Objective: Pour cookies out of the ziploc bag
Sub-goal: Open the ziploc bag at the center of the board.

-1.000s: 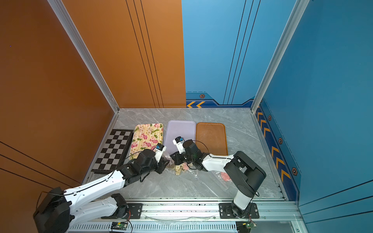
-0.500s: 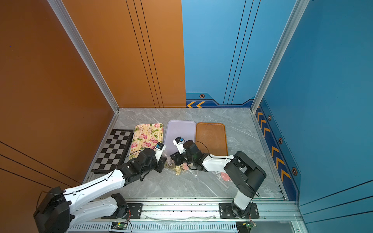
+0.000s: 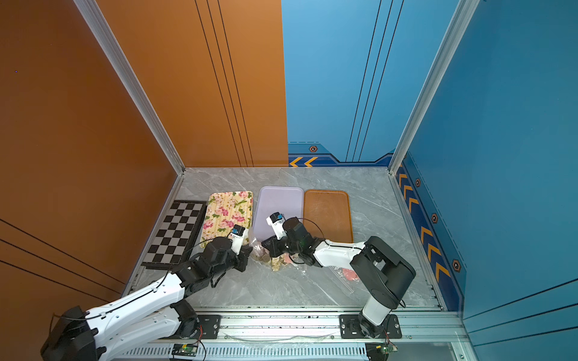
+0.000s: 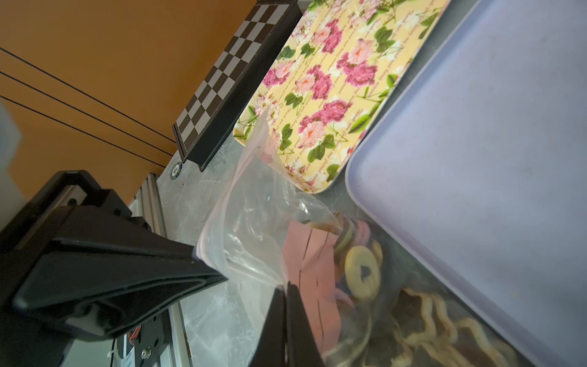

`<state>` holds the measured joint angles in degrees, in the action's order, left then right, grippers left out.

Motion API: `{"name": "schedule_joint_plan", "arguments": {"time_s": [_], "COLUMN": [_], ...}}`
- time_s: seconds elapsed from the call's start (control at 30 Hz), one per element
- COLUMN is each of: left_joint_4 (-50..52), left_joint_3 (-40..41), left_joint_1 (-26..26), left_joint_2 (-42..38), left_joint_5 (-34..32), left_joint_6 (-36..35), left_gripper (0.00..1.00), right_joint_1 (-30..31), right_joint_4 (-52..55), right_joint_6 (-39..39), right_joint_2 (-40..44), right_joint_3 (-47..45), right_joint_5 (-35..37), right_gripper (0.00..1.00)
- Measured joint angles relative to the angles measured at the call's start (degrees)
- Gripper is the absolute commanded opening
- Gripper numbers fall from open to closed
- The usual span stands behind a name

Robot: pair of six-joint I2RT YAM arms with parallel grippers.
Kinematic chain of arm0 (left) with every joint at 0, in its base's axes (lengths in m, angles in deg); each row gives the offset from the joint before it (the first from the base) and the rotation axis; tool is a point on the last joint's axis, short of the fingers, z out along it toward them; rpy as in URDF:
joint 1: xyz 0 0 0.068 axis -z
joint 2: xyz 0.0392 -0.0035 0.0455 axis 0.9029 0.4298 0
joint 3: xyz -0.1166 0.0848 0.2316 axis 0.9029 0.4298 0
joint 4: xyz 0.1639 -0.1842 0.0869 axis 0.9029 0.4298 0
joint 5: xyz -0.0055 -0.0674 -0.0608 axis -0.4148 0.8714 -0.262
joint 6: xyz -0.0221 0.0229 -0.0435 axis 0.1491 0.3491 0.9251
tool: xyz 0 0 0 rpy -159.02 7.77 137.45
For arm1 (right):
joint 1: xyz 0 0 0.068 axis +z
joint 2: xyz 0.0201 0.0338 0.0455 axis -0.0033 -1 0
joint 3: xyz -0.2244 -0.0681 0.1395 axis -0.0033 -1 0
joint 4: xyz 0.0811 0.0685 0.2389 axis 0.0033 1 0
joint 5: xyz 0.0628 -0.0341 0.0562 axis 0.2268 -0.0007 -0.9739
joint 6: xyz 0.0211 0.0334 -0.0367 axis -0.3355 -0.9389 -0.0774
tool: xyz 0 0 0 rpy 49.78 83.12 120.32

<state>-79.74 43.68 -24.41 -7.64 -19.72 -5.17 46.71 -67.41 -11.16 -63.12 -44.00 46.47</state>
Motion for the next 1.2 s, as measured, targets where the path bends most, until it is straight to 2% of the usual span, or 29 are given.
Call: {"name": "schedule_joint_plan", "arguments": {"time_s": [0.47,0.83,0.97,1.2], "left_joint_4": [-1.7,-0.7,-0.4,3.8], "left_joint_3": [0.0,-0.1,-0.1,-0.3], "left_joint_1": [-3.0,-3.3,-3.4,-4.2], "left_joint_2": [1.5,1.5,1.5,2.3], "left_joint_5": [8.4,8.8,8.7,7.9], "left_joint_6": [-0.3,-0.4,-0.4,-0.7], "left_gripper": [0.0,0.0,0.12,0.21], "right_joint_1": [-1.3,-2.2,-2.8,-7.2], "right_joint_4": [1.6,2.0,2.1,5.2], "right_joint_6": [-2.9,-4.0,-4.3,-4.3], "right_joint_2": [0.0,-0.1,-0.3,-1.1], "right_joint_3": [0.1,0.1,0.1,-0.3], "right_joint_5": [0.0,-0.7,-0.2,6.2], "right_gripper": [0.0,0.0,0.0,0.0]}}
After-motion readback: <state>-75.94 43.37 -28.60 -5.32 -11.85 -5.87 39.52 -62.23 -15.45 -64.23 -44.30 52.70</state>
